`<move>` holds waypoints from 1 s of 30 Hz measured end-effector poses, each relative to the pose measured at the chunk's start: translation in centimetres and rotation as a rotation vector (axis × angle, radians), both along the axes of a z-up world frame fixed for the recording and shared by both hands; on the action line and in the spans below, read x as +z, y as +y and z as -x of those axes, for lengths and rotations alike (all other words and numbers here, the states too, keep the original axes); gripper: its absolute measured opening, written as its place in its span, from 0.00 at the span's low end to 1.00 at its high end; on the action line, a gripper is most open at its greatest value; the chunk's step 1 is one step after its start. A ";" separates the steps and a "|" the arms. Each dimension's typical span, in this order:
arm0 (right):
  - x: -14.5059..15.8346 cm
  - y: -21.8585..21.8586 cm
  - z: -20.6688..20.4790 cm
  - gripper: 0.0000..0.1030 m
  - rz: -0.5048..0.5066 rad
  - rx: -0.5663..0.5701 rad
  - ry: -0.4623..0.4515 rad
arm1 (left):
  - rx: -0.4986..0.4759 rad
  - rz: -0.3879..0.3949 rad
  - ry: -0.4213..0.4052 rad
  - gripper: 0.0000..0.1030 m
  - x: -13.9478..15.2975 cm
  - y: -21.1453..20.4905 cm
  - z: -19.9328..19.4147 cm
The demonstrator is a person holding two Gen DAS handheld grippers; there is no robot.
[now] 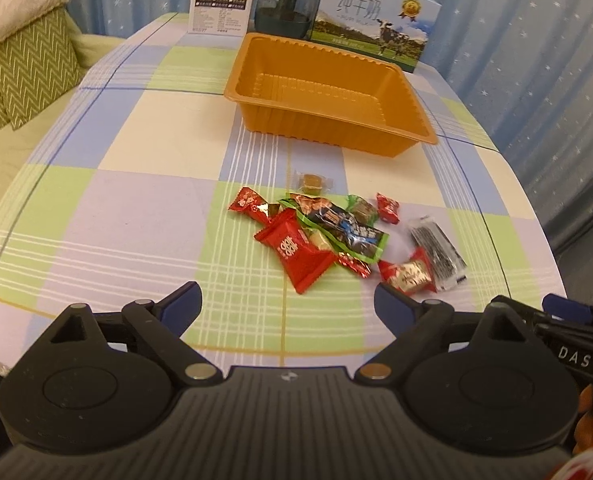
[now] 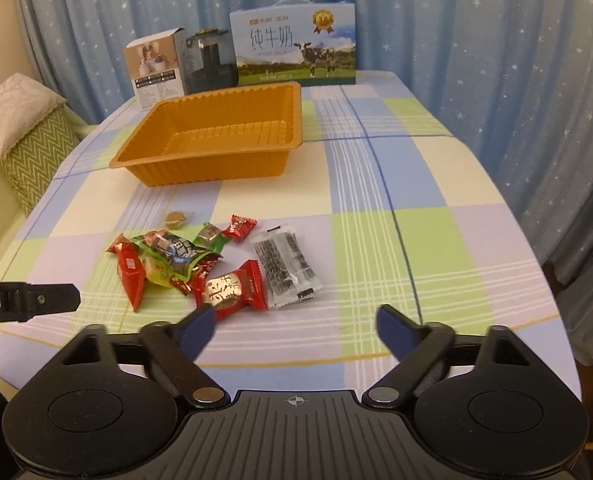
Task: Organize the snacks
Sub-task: 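Grasp a red gold-printed candy with the right gripper while the left grasps a red square candy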
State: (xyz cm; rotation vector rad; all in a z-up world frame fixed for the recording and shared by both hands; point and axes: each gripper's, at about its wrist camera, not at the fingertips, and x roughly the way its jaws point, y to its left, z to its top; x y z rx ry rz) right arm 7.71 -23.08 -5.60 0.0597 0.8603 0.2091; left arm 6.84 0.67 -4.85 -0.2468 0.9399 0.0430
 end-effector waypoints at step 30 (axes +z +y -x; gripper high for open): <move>-6.3 6.0 -7.0 0.32 -0.093 0.024 0.102 | 0.079 0.082 0.058 0.73 -4.6 2.7 -4.5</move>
